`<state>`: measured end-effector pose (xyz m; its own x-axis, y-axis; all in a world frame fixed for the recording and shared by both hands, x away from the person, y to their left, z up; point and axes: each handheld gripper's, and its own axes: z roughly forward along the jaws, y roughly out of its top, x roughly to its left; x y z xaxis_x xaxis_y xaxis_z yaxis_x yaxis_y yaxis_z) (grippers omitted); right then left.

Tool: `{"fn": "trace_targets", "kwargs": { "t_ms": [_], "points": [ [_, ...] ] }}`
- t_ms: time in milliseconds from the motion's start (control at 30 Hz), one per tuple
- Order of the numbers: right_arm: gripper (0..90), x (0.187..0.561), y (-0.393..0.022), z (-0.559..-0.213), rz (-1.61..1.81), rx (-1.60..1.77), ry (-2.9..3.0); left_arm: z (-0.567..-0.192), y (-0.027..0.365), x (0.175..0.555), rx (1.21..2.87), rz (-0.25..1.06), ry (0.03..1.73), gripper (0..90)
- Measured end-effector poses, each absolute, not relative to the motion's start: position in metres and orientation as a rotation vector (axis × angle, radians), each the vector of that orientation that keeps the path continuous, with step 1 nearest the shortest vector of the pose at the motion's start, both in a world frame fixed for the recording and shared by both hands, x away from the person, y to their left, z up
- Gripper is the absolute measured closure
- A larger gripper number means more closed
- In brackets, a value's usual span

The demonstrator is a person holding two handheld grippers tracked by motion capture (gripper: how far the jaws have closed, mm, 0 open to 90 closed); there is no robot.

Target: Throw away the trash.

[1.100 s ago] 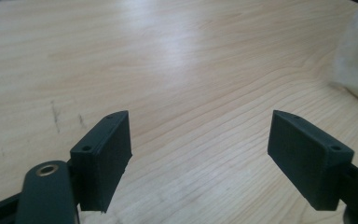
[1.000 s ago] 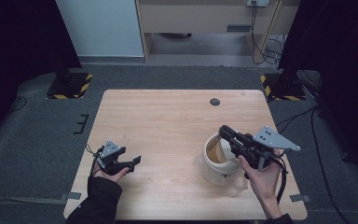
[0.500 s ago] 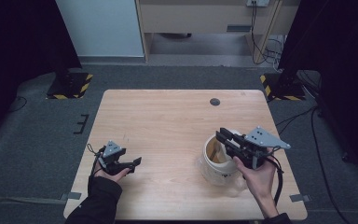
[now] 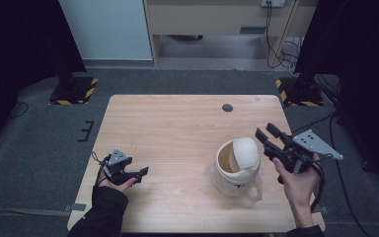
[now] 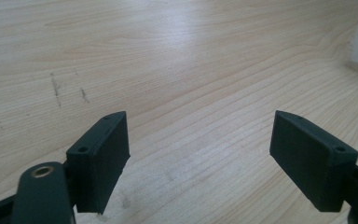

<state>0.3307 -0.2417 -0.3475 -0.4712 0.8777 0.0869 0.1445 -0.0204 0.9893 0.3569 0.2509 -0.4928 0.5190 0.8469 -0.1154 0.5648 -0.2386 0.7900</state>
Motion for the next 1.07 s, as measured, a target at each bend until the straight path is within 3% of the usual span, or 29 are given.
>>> {"fn": "trace_targets", "kwargs": {
  "t_ms": [67, 500, 767, 1067],
  "points": [
    [43.4, 0.339, -0.262, -0.360, 1.482, 1.148, 1.620, -0.493, 0.251, 0.357, 1.944, 0.427, 1.160, 18.9],
    [21.2, 0.372, -0.318, -0.455, 1.157, 1.397, 1.755, -0.505, 0.256, 0.363, 2.026, 0.377, 1.219, 16.0],
    [18.3, 0.379, -0.349, -0.501, 1.220, 1.546, 1.748, -0.511, 0.262, 0.368, 2.062, 0.386, 1.251, 14.4],
    [15.3, 0.384, -0.351, -0.521, 1.046, 1.525, 1.931, -0.518, 0.269, 0.371, 2.095, 0.399, 1.297, 12.2]
  ]
}}
